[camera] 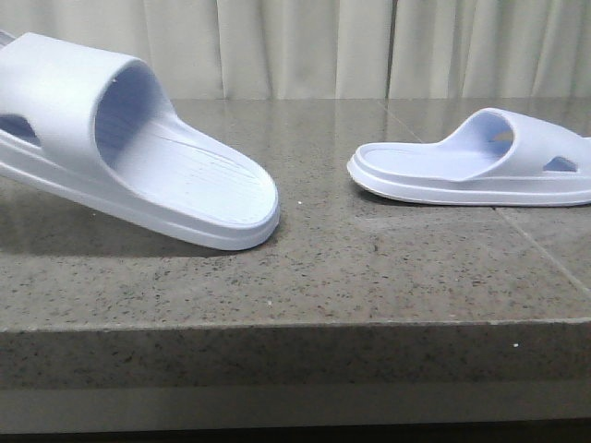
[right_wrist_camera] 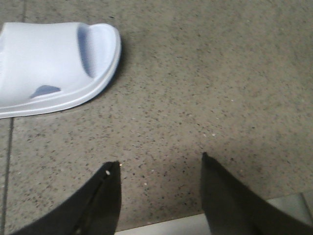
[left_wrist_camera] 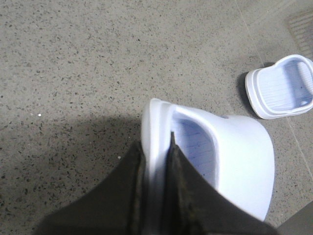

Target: Insert blue slippers together front up

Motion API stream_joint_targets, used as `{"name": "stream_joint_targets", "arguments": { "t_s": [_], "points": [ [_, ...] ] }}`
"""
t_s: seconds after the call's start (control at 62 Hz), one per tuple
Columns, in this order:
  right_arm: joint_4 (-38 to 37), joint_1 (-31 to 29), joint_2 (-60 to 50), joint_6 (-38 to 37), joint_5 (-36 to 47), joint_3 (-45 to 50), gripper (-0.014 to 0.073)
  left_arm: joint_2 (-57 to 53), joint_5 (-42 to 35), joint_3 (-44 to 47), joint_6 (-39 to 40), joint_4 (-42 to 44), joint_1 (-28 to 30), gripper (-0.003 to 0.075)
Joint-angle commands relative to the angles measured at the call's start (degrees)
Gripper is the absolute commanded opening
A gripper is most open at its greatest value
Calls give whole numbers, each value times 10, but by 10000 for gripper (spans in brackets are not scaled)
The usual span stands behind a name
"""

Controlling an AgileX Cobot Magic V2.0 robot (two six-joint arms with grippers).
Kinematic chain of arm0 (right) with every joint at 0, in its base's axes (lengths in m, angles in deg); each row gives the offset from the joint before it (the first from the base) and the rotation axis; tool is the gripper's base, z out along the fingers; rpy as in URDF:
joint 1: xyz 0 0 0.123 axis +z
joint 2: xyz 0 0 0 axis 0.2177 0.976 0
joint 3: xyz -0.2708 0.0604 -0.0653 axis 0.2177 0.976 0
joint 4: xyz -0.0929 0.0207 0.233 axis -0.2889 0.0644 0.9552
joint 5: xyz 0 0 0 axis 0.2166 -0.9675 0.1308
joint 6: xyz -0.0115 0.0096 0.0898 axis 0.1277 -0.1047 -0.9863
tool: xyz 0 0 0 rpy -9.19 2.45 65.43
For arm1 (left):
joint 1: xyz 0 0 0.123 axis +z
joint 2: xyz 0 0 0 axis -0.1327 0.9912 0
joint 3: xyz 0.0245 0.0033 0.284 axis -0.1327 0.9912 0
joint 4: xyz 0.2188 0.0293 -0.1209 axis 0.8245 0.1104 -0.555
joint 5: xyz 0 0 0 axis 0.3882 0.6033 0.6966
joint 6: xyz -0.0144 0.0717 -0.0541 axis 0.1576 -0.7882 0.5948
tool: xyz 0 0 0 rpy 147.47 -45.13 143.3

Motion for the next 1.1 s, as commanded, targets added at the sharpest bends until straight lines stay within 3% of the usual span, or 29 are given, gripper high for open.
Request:
{"name": "stream_joint_targets", "arguments": {
  "t_s": [0.0,0.274,0.565,0.871,1.081],
  "points": [
    [1,-33,48,4,15,-37,403,-15,-1,-14,-2,-35,-5,-20],
    [215,-74,217,165,4,-106,403,-15,-2,-14,-2,-29,-5,-20],
    [392,-122,348,312,9,-161,403,-15,-2,-14,-2,-29,-5,-20],
    [462,-133,440,392,17,-189,403,-15,-2,-14,-2,-29,-5,-20],
    [496,-147,497,425,-24,-228,403,-15,-2,-14,-2,-26,-5,-20]
  ]
}}
